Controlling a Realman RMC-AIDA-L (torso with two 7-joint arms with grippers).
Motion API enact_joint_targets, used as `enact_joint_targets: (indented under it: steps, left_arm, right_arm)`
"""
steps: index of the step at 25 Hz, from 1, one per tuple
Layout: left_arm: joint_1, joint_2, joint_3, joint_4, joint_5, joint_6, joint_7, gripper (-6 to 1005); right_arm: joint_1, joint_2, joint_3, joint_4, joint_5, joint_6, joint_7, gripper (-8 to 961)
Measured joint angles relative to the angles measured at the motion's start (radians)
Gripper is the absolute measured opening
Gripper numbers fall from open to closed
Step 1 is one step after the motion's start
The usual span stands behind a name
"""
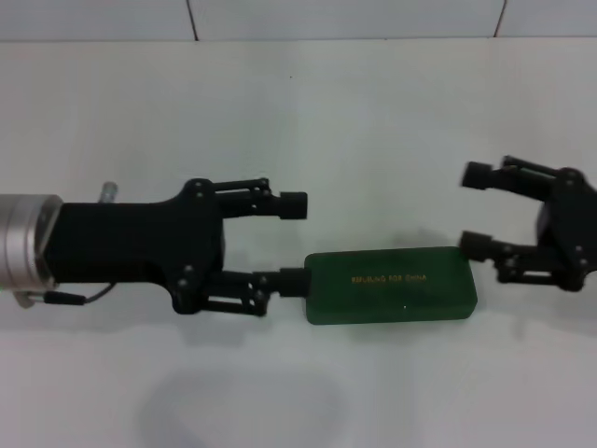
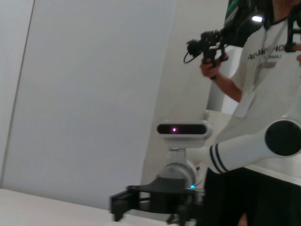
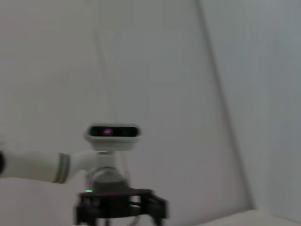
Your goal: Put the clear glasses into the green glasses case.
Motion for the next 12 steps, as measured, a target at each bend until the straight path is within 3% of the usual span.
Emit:
enact_joint_targets:
  steps: [5,12]
  left_arm:
    - [0.009,-0.002,-0.074,0.003,0.035,0.006,0.009,791]
    - [0.013,0.026,-0.092,0.008,0.040,0.025,0.006,791]
  right_arm:
    - [0.034,0.001,-0.117,0.009,0.058,0.003,0.003,824]
    - [0.050,0.002,-0.135,0.010,0.069,-0.001,0.007,825]
